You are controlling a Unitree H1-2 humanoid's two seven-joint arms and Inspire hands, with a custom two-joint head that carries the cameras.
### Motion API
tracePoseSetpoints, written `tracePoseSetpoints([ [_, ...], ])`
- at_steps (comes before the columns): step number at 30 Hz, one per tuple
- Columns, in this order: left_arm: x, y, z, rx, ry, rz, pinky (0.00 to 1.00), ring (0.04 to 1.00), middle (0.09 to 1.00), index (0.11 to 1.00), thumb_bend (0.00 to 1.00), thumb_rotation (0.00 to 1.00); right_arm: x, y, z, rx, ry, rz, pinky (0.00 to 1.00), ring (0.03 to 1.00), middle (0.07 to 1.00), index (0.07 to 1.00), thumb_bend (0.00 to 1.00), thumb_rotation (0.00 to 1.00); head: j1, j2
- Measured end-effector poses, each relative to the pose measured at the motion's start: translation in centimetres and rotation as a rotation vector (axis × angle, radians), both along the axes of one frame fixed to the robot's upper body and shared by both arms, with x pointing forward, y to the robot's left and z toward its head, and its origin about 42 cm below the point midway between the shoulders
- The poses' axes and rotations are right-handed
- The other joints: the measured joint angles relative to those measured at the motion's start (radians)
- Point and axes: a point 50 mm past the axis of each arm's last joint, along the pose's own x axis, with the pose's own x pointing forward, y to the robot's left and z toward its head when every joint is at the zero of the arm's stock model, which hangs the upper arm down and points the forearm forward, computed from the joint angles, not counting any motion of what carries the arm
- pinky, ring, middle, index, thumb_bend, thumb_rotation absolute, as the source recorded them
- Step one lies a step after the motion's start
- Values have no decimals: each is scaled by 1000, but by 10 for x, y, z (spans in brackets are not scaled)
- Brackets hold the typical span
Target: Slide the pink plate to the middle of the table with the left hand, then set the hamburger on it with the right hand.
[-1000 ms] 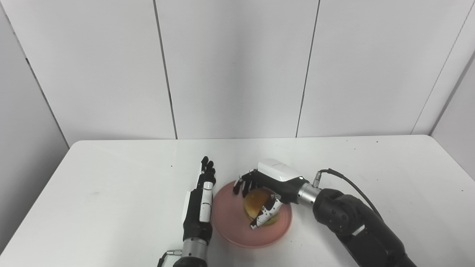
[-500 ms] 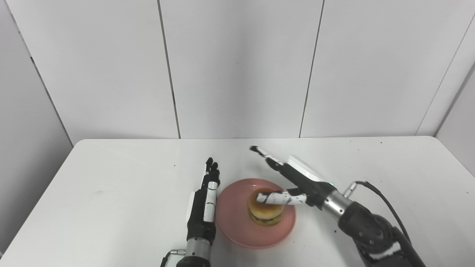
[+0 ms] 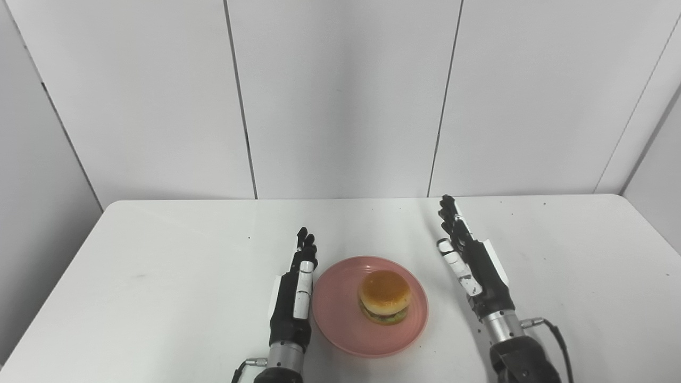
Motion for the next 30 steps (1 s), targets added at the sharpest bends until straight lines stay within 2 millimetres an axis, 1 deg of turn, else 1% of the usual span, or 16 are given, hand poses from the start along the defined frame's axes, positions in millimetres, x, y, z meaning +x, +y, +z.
tracePoseSetpoints([
  [2,0,0,0,0,1,-4,982,1000,1000,1000,735,1000,-4,-1,-7,27,46,11,1000,1000,1000,1000,767,888,-2,0],
  [4,0,1,-1,-8,6,-7,983,1000,1000,1000,738,1000,-4,-3,-7,42,62,10,1000,1000,1000,1000,744,901,-2,0],
  [6,1,2,-1,-18,8,-10,998,1000,1000,1000,743,1000,-8,-3,-7,52,78,4,1000,1000,1000,1000,705,976,-5,0],
  [7,1,2,-1,-18,7,-14,999,1000,1000,1000,743,1000,-13,-2,-7,50,86,5,1000,1000,1000,1000,704,980,-5,0],
  [8,1,2,-1,-18,7,-14,1000,1000,1000,1000,742,1000,-15,0,-7,48,94,10,1000,1000,1000,1000,679,990,-5,0],
  [10,1,2,-1,-18,8,-13,1000,1000,1000,1000,733,1000,-22,5,-7,53,113,22,1000,1000,1000,1000,591,997,-11,2],
  [13,1,3,-1,-20,10,-8,1000,1000,1000,1000,720,1000,-32,17,-5,88,144,31,1000,1000,1000,1000,561,1000,-14,2],
  [16,1,4,-1,-20,10,-7,1000,1000,1000,1000,711,1000,-34,26,-7,129,172,33,1000,1000,1000,1000,518,970,-17,2],
  [18,1,4,-1,-17,9,-7,987,1000,1000,1000,697,1000,-34,30,-7,150,183,27,1000,1000,1000,1000,521,975,-17,2],
  [21,1,3,-1,23,-3,6,924,1000,1000,1000,690,1000,-34,31,-6,155,193,23,1000,1000,1000,1000,509,990,-21,0],
  [22,1,3,-1,40,-9,12,844,994,1000,1000,705,1000,-34,29,-6,160,199,20,1000,1000,1000,1000,497,996,-21,0],
  [23,0,3,-1,59,-15,16,812,984,1000,1000,708,1000,-34,28,-5,169,208,16,1000,1000,1000,1000,492,999,-23,0],
  [26,0,1,-1,135,-40,25,757,944,997,1000,687,1000,-33,25,-7,192,230,-2,1000,1000,1000,1000,486,1000,-23,0],
  [27,0,-1,0,191,-63,32,664,828,962,1000,650,1000,-33,24,-7,198,232,-7,1000,1000,1000,1000,495,1000,-23,0],
  [29,3,-6,2,312,-125,53,529,672,862,963,524,1000,-33,24,-8,202,235,-14,1000,1000,1000,1000,506,1000,-23,-2],
  [30,5,-8,3,382,-162,81,541,695,877,978,539,1000,-33,24,-9,203,237,-15,1000,1000,1000,1000,521,1000,-23,-2],
])
